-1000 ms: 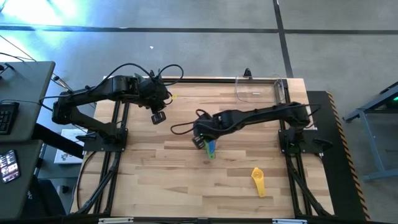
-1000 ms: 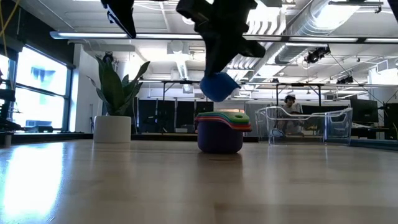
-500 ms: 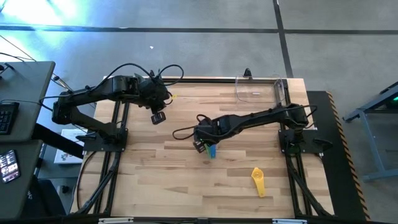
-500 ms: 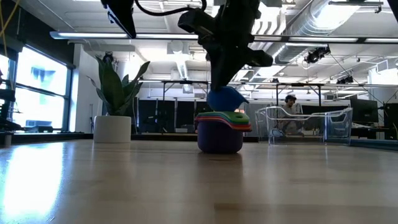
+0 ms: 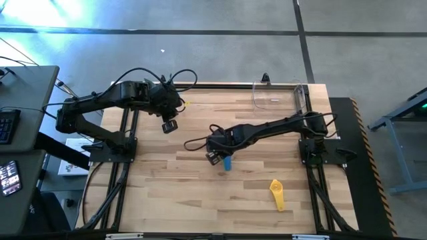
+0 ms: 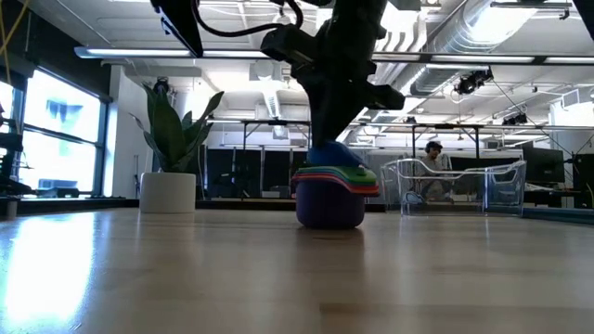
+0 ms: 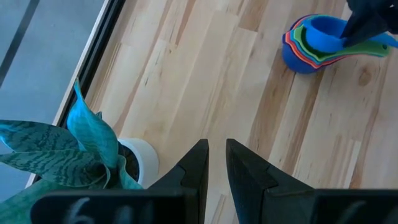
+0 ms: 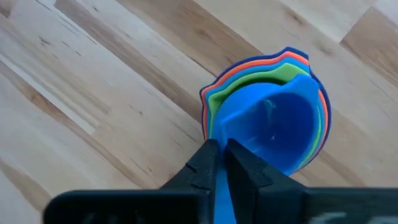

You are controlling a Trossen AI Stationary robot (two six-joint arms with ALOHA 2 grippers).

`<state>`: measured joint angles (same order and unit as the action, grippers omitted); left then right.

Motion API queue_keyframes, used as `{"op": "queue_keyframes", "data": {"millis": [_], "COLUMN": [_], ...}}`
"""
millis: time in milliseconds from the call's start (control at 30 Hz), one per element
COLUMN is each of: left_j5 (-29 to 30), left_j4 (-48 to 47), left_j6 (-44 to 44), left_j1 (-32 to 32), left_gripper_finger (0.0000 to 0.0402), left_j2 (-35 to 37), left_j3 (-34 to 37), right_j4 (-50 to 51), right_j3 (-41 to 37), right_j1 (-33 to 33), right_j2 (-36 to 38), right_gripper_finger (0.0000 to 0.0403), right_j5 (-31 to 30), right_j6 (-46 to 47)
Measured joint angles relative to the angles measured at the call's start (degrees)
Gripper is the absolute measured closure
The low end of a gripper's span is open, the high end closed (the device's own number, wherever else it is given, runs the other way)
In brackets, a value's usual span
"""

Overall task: Nest measuring cups in basket
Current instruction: Stack the blue measuring cup on top of the green measuring cup

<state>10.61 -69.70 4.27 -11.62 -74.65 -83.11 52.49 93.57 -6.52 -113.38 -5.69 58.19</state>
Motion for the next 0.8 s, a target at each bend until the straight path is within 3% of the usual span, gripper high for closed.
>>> {"op": "queue_keyframes", "data": {"millis": [300,800], "left_j5": [0.0,0.0], "left_j4": [0.0,0.0], "left_j6": [0.0,-1.1], "left_j1": [0.0,0.0], "left_gripper_finger": [0.0355,0.0355], "left_j2": [0.0,0.0], "left_j3": [0.0,0.0], "right_j4": [-0.3,-3.9], "right_j3": [0.0,4.3], "right_j1": [0.0,-3.7], "right_j2": [0.2,-0.8], "right_gripper_finger": [0.0328,0.0325], "right_j5": [-0.2,1.8], "right_j6": [-0.2,-0.4]}}
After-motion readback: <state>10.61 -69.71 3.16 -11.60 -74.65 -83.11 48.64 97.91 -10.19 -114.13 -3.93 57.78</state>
